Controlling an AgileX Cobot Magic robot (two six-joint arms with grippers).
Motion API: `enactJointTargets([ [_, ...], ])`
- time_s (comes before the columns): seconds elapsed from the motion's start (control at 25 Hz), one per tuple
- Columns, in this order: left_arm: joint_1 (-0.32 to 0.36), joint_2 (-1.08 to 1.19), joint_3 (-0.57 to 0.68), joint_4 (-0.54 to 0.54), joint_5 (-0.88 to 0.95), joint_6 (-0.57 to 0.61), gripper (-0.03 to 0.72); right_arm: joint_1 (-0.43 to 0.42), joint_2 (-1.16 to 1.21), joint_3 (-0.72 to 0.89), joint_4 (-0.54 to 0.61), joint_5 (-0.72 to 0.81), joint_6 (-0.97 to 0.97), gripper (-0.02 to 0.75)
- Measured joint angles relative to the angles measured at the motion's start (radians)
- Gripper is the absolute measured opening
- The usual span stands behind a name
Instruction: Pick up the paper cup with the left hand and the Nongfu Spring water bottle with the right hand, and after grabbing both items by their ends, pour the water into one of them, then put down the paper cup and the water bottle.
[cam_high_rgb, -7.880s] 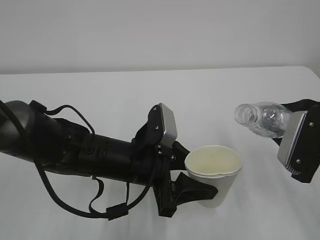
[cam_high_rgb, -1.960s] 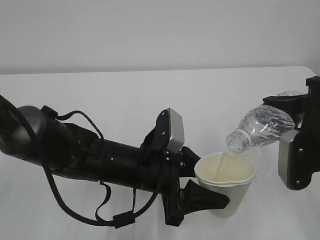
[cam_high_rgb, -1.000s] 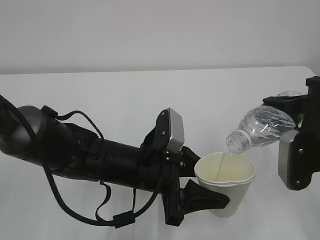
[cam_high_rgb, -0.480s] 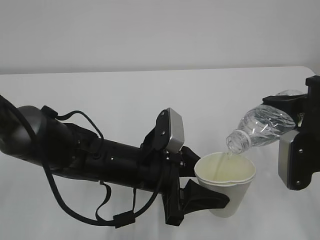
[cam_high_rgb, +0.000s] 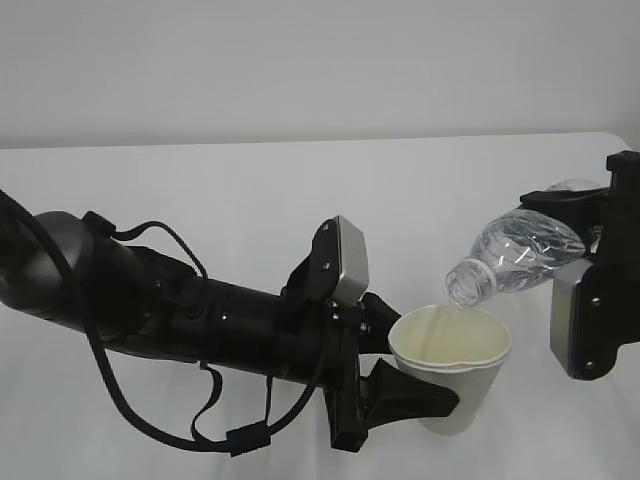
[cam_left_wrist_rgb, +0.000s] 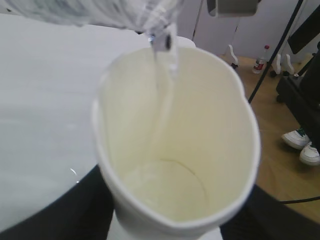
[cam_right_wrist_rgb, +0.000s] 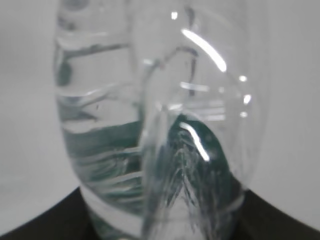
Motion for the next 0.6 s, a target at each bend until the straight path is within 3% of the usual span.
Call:
enactJointTargets([
  [0.6, 0.000, 0.000, 0.000, -0.002, 0.002, 0.000, 0.426, 0.000, 0.000, -0.002, 0.008, 0.000, -0.027, 0.366],
])
